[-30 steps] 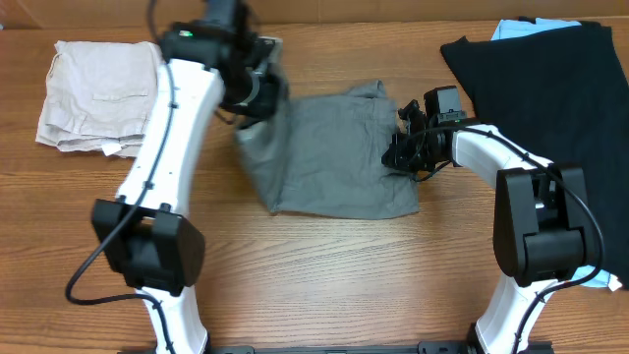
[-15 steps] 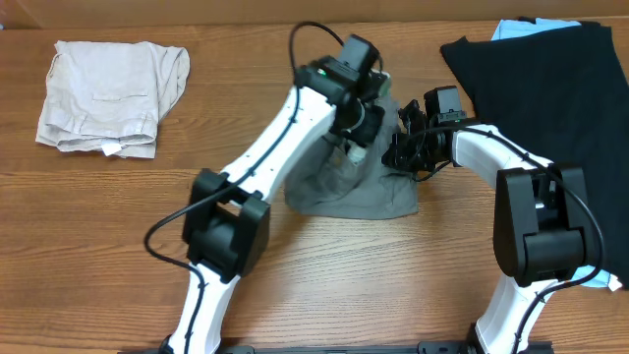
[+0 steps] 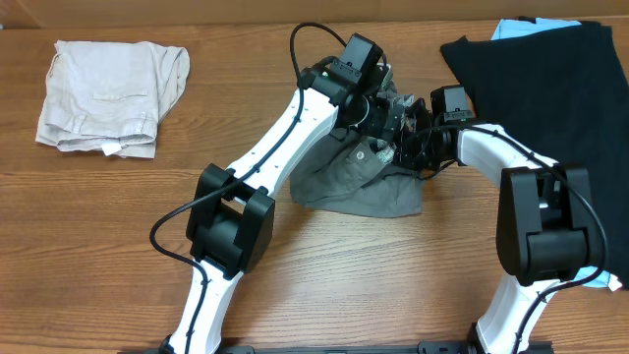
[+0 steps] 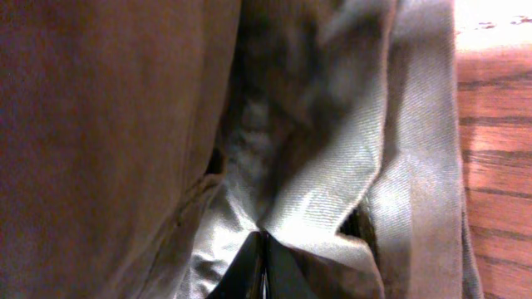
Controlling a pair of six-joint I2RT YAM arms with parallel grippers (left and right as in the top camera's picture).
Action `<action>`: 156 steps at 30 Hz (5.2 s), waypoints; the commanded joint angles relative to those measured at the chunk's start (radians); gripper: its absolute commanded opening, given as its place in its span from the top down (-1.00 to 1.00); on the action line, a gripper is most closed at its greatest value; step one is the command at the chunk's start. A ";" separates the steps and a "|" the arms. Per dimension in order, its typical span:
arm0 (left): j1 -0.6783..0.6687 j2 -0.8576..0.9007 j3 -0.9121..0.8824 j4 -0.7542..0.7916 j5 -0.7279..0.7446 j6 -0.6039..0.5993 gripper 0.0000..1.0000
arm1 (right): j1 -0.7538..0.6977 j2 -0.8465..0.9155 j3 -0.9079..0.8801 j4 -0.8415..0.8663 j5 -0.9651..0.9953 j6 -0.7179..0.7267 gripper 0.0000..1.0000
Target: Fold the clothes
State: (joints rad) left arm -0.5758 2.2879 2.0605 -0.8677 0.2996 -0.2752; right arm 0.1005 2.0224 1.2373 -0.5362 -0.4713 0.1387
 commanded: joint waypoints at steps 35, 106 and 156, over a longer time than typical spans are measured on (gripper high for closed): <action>0.379 -0.230 0.269 -0.509 -0.056 0.224 -1.00 | 0.117 -0.131 0.175 -0.483 0.277 0.016 -0.36; -0.160 0.088 0.036 -0.409 -0.367 0.282 -0.99 | -0.189 -0.077 0.687 -0.709 0.190 0.055 -0.96; 0.058 0.210 0.183 -0.496 -0.027 0.172 -0.64 | -0.188 -0.077 0.686 -0.703 0.190 0.043 -0.97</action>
State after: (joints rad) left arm -0.4976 2.4825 2.2158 -1.3792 0.1360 -0.0151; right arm -0.0898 1.9774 1.9076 -1.2427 -0.2741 0.1886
